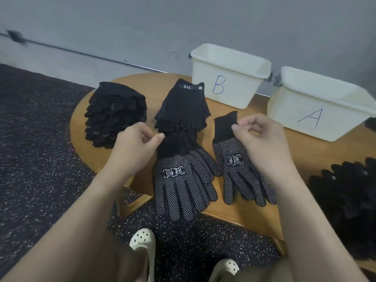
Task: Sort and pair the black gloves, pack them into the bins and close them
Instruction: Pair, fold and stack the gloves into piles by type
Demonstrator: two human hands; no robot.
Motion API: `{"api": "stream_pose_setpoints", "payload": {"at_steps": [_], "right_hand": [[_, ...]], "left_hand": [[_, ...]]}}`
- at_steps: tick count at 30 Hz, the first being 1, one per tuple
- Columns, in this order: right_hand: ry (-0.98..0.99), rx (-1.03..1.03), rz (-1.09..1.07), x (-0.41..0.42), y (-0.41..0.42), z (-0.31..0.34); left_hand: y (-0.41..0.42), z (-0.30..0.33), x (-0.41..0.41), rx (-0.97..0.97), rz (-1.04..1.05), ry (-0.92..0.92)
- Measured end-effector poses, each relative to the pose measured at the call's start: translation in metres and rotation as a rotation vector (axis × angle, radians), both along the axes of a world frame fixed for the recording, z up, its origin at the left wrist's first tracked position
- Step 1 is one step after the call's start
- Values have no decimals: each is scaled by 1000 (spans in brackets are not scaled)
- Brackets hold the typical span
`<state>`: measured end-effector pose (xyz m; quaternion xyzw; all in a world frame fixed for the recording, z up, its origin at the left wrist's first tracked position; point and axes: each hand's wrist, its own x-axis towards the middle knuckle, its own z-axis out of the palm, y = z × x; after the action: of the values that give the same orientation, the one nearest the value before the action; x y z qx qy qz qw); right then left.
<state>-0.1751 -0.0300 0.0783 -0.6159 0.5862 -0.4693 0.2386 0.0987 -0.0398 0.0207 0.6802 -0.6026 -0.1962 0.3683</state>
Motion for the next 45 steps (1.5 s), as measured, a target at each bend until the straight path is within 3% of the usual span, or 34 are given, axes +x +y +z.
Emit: {"api": "stream_pose_setpoints", "payload": {"at_steps": [2, 5, 7, 9, 12, 15, 20, 31, 40, 45], "right_hand": [[34, -8, 41, 21, 4, -2], [48, 42, 150, 51, 8, -9], [-25, 185, 318, 67, 10, -14], [-95, 297, 439, 74, 8, -17], [-181, 274, 374, 67, -4, -24], [-6, 242, 244, 57, -17, -35], [218, 327, 309, 66, -28, -54], [289, 343, 260, 72, -39, -70], [261, 186, 208, 77, -36, -76], [246, 59, 252, 77, -32, -75]], "left_hand": [[6, 8, -9, 5, -152, 252], [12, 21, -24, 248, -381, 709], [14, 23, -24, 335, -400, 801], [13, 18, -16, 324, -388, 681], [12, 9, -4, 283, -326, 567], [10, 7, 2, 281, -359, 611], [7, 5, 7, 293, -417, 559], [3, -6, 11, 262, -183, 175], [-2, -10, 8, 218, -160, 69], [2, -4, 16, 78, -347, -54]]}}
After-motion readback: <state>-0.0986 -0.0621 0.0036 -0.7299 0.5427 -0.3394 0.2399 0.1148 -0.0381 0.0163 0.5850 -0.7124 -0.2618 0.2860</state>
